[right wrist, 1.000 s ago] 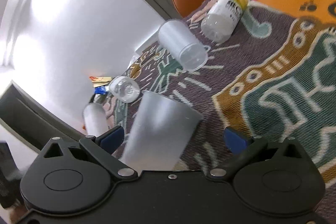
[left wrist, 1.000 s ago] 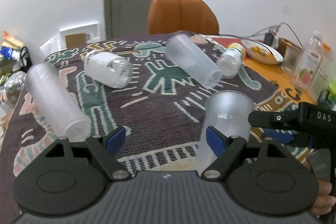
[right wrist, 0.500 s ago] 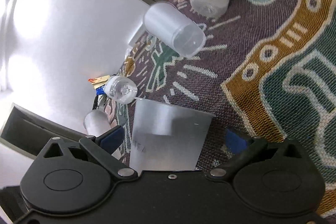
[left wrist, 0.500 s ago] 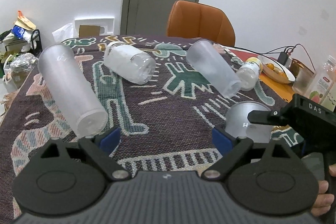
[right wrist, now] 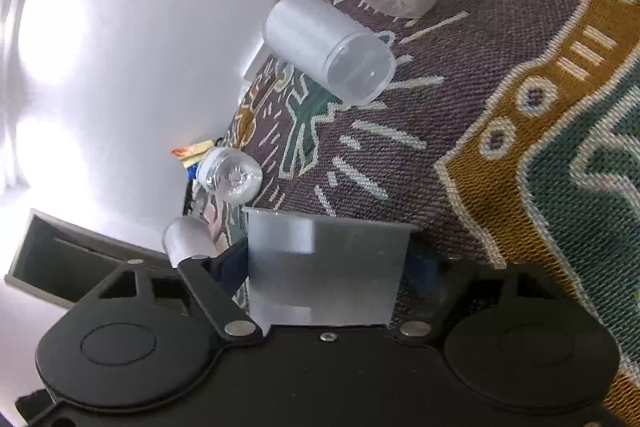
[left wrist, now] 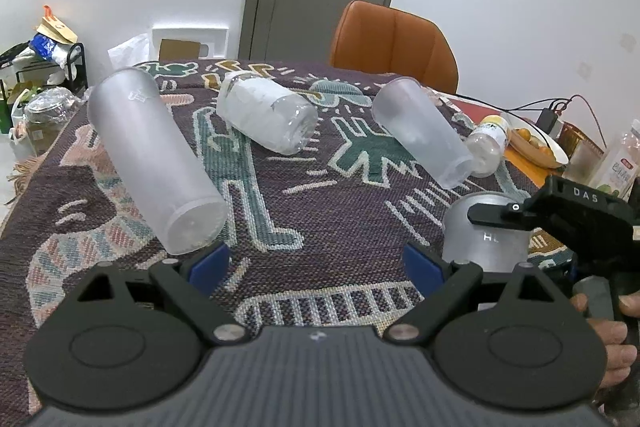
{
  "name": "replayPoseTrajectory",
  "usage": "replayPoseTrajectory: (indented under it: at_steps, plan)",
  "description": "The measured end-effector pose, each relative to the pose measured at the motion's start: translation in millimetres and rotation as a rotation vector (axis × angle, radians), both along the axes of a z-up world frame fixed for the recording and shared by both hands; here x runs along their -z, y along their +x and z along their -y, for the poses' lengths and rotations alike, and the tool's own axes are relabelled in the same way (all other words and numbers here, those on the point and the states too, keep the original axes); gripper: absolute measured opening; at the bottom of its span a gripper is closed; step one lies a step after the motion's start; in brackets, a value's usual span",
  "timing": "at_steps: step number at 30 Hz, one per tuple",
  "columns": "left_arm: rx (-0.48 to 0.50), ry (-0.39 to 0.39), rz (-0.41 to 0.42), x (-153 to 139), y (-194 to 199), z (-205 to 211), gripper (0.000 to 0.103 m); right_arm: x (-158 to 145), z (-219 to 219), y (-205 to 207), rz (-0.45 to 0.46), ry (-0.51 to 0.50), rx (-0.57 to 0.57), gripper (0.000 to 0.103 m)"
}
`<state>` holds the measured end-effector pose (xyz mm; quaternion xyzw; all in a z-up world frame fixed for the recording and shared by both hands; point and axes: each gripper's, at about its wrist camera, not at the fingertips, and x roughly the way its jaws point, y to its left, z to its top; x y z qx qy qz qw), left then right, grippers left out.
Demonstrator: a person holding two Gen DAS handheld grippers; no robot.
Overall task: Flip cup upright
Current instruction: 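Rotate the held HEYTEA cup with the left gripper, rim turning upward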
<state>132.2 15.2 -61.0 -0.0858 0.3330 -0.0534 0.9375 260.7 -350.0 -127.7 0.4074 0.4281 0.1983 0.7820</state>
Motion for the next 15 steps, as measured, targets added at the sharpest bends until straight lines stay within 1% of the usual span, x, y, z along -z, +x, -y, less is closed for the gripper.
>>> replayPoseTrajectory:
  at_steps: [4, 9, 11, 15]
  plan:
    - [0.002, 0.003, 0.015, -6.4, -6.6, 0.9, 0.093, -9.8, 4.4, -11.0, 0.053, -0.019, 0.006, 0.075]
    - [-0.001, 0.005, 0.035, -13.0, -15.0, 2.4, 0.093, -32.2, 5.2, -27.0, 0.19, -0.084, 0.004, 0.075]
    - [-0.004, 0.004, 0.043, -15.3, -18.6, 2.6, 0.093, -42.5, 2.3, -34.5, 0.248, -0.13, -0.001, 0.074]
    - [-0.011, 0.001, 0.052, -18.2, -24.1, 1.4, 0.093, -61.6, -9.2, -50.0, 0.376, -0.254, -0.008, 0.074]
